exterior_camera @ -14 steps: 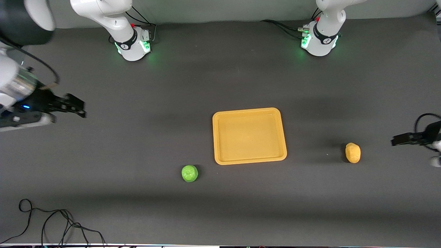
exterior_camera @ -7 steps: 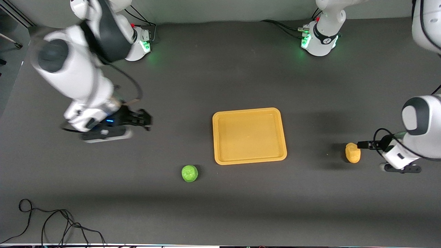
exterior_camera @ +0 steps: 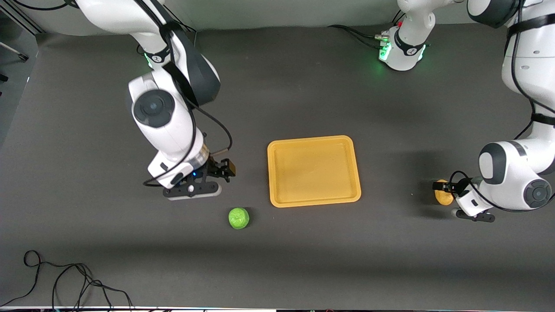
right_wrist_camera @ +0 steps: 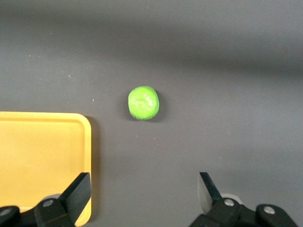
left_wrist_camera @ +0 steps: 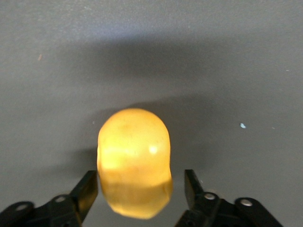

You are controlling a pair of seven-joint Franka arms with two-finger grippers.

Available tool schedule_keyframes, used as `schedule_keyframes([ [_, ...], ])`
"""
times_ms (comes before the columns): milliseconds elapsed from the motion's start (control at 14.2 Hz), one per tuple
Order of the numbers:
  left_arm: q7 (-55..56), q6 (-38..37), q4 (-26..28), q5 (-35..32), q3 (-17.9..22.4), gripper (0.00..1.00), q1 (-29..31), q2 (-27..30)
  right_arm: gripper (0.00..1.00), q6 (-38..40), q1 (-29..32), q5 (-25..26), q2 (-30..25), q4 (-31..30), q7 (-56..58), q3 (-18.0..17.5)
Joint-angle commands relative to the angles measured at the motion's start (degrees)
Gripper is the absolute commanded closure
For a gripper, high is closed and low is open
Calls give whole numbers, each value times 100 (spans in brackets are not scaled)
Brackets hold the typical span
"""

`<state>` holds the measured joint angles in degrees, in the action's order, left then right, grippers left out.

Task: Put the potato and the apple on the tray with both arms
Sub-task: 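Reach the left gripper to the potato while the right gripper reaches the apple, then close the left gripper on the potato while the right gripper grasps the apple, then carry the potato into the tray with the left gripper and release it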

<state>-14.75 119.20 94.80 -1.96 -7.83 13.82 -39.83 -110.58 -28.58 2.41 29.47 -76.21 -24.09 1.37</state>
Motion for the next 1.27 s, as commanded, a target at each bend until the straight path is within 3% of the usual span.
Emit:
schedule_keyframes([
  [0,-213,-19,-14,-50,10,47,15,63,0,-331,-16,85,462,274,-113,21],
  [141,-196,-298,-93,-50,10,86,-29,229,0,-674,-16,93,743,265,-113,21],
  [211,-152,-596,-276,-41,-16,94,-46,256,0,-832,-16,85,875,265,-113,21],
  [423,382,-1739,-822,29,-192,97,-204,458,0,-1342,-16,76,1236,239,-113,12],
  [563,1215,-1856,-797,38,-411,97,-484,652,0,-1659,-16,67,1482,204,-113,21],
  [775,2780,-1602,-788,-6,-509,97,-1388,608,0,-2107,-16,76,1877,204,-113,21],
  [1197,3786,-565,-498,388,-526,96,-2374,134,0,-2776,-16,93,2388,204,-105,56],
])
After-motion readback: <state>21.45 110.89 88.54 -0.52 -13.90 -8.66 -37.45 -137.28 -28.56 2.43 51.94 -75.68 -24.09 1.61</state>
